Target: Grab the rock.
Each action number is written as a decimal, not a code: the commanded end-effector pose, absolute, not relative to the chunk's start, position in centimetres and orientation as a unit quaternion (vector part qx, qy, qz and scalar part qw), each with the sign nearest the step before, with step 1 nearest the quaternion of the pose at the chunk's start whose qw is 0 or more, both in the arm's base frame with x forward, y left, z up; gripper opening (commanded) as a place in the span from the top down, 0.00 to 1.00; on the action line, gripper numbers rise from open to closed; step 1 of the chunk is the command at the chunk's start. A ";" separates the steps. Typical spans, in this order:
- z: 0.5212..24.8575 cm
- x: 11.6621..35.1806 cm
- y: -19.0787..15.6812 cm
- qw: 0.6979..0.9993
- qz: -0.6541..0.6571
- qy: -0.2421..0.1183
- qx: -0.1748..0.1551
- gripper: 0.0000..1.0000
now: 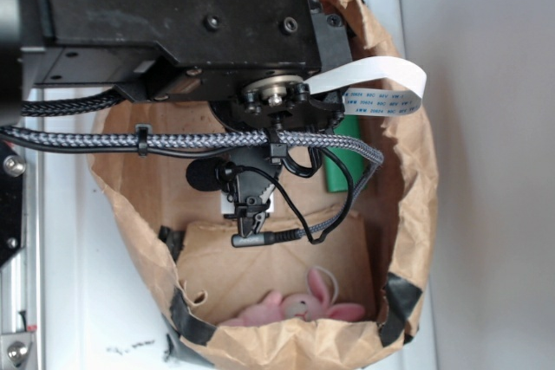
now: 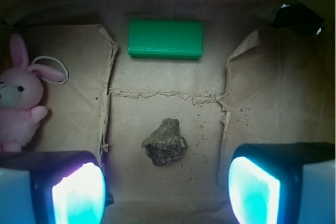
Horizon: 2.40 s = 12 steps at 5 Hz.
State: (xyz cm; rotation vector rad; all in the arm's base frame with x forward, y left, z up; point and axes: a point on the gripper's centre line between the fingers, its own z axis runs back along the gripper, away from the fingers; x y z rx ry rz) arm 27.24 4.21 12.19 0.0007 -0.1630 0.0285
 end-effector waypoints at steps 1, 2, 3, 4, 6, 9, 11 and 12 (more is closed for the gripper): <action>9.7 27.2 4.0 0.997 -0.023 -0.070 0.001 0.00; 7.9 27.4 3.5 0.996 -0.017 -0.091 0.007 0.00; 6.7 27.6 3.4 0.994 -0.014 -0.105 0.008 0.00; 6.5 27.5 3.7 0.992 -0.007 -0.128 0.012 0.00; 5.8 27.9 3.5 0.992 -0.008 -0.129 0.000 0.00; 4.1 27.6 2.3 0.989 -0.009 -0.149 0.021 0.00; 2.9 26.4 2.4 0.987 -0.035 -0.151 0.036 0.00; 3.0 26.5 2.3 0.988 -0.036 -0.148 0.034 0.00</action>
